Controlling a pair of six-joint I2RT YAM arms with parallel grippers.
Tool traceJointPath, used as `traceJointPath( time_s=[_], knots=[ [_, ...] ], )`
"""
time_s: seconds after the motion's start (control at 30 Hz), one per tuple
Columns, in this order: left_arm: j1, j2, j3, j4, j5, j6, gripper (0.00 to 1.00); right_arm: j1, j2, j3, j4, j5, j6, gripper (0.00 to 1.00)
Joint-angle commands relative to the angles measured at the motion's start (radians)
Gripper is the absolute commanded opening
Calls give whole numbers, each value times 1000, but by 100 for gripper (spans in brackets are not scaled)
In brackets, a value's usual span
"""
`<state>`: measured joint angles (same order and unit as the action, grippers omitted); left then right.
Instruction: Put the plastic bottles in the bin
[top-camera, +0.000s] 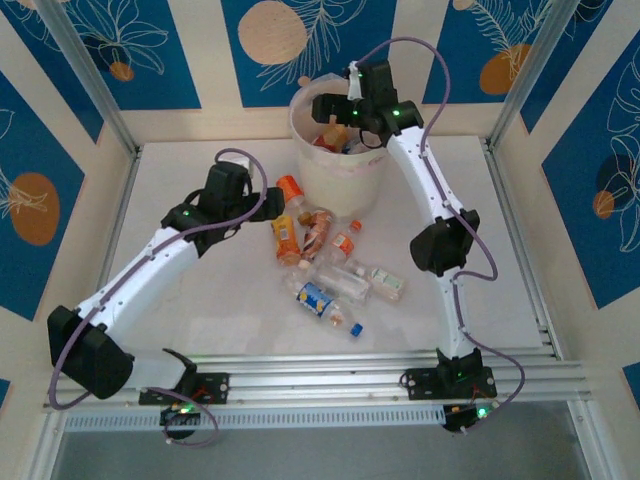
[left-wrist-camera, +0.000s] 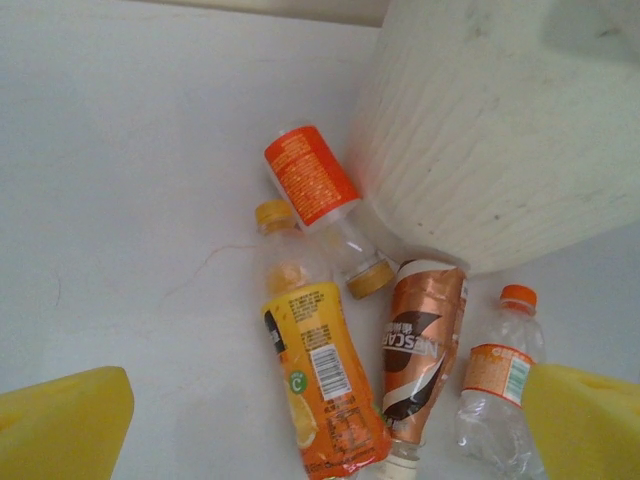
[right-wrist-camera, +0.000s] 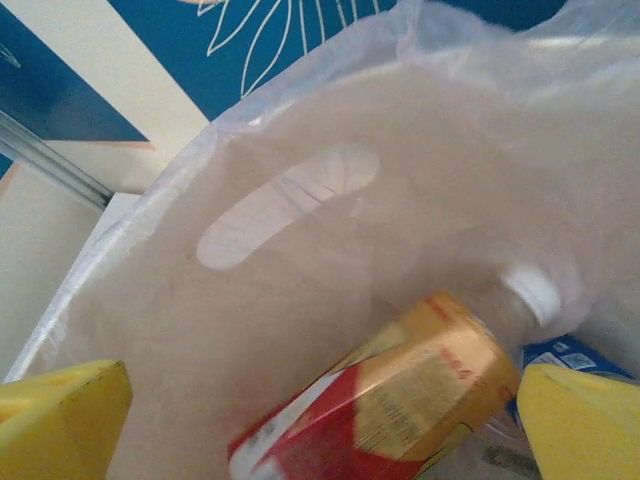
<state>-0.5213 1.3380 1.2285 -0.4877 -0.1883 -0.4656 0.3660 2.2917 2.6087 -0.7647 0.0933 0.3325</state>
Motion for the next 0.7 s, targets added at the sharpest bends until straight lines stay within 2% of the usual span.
traceJointPath(
  time_s=[0.0,0.2,0.43,0.67],
  knots=[
    [6,23,-28,3,-10,-25,99,-4,-96,23,-41,81,-46,100],
    [4,58,-71,13,14,-52,92,9,-206,-73,-52,139,-61,100],
    [-9,133,-129,88,120,-129,88,49,-350,-240,-51,227,-81,99],
    [-45,241,-120,117,65,-177,88,97,-544,-534,38,307,-66,99]
  ],
)
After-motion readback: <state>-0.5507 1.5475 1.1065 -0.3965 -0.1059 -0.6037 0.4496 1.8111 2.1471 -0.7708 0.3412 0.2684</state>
